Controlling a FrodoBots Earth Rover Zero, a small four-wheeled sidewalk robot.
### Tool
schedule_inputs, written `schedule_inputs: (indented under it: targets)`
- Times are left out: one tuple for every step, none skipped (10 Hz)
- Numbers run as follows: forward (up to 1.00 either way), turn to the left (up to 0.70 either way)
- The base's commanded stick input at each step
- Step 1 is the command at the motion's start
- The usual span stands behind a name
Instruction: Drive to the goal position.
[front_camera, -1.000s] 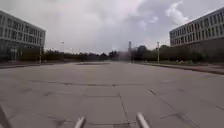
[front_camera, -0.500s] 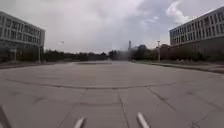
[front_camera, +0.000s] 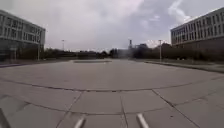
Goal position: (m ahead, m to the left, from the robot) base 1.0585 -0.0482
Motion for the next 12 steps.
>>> schedule_inputs:
  targets:
    - [0.7, 0.0]
    - [0.7, 0.0]
    - [0.7, 0.0]
    - [0.63, 0.0]
    - [0.52, 0.0]
    - [0.4, 0.0]
    - [0.28, 0.0]
    - [0.16, 0.0]
    - [0.04, 0.0]
    - [0.0, 0.0]
    - [0.0, 0.0]
    - [0.0, 0.0]
